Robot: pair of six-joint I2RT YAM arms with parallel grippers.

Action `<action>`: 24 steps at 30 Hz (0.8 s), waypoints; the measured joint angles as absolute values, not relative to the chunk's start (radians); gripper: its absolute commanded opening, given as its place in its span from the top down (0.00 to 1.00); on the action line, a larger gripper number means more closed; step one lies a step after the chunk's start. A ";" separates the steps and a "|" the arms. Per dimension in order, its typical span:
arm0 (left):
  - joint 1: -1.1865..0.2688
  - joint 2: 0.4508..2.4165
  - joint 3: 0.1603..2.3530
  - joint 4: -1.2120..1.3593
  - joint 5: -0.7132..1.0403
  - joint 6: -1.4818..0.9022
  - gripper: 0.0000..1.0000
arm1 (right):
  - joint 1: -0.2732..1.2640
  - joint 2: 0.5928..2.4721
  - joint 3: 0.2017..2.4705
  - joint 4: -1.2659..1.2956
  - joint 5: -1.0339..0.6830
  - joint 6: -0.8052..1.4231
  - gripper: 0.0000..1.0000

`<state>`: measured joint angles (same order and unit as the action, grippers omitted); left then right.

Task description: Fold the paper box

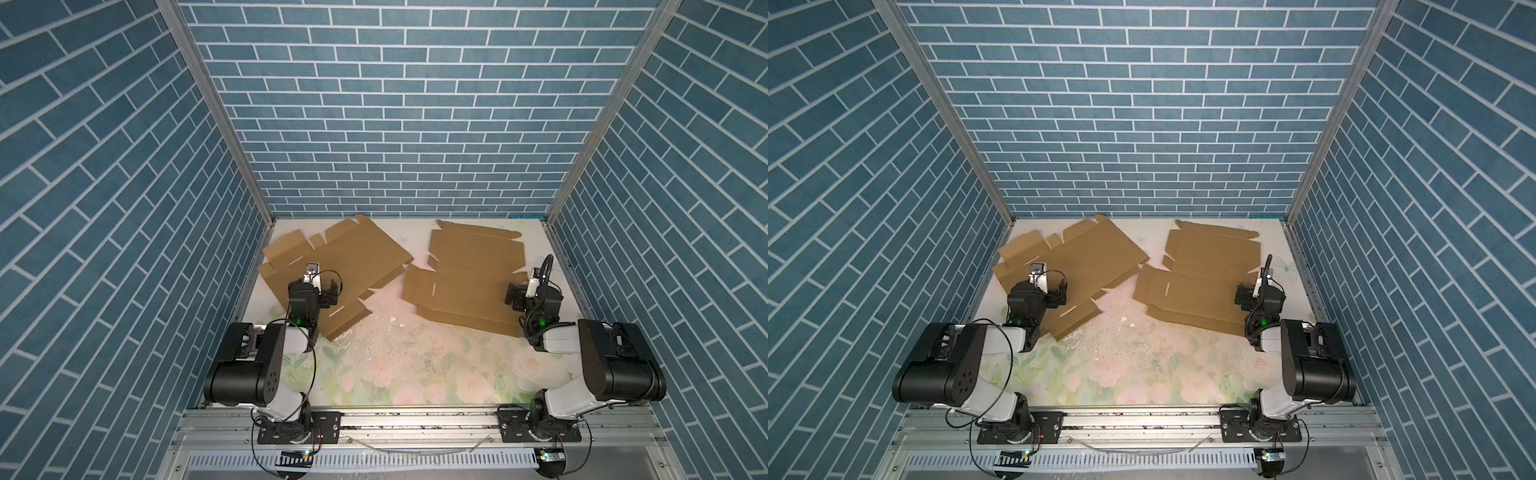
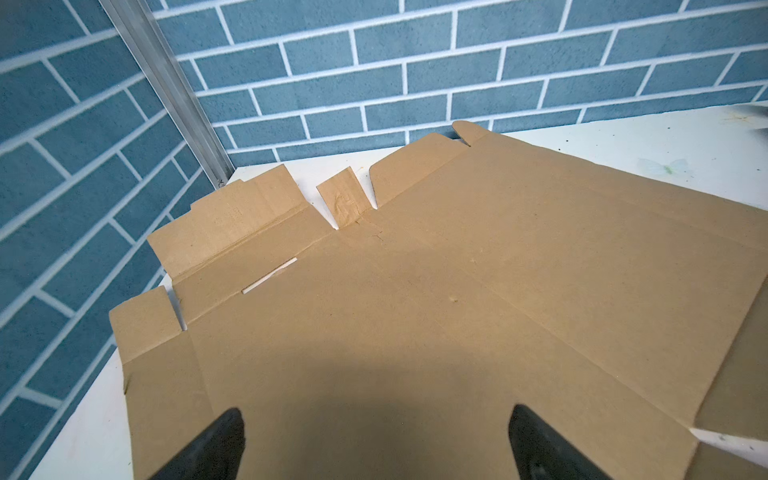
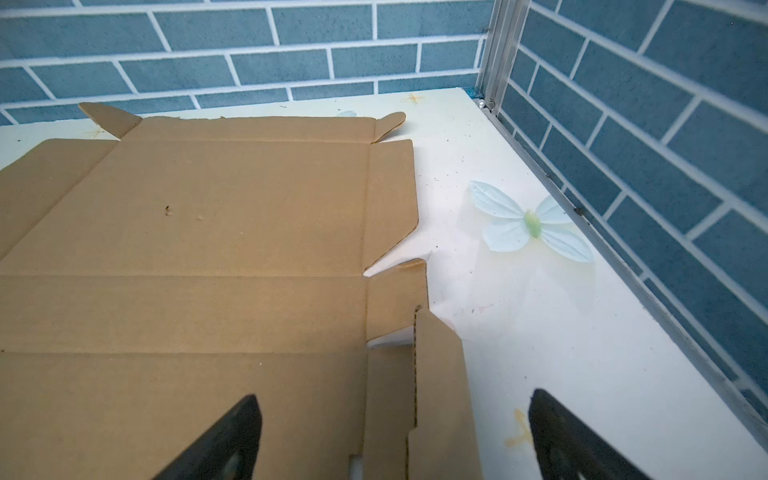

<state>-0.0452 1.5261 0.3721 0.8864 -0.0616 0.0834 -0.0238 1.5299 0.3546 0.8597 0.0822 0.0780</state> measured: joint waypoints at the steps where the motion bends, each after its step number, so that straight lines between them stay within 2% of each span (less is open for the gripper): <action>1: -0.045 1.526 0.372 0.887 -0.060 0.084 0.00 | -0.024 1.530 0.355 0.860 0.082 0.078 0.01; 24: -0.037 1.526 0.372 0.883 -0.058 0.083 0.00 | -0.024 1.530 0.355 0.860 0.082 0.078 0.01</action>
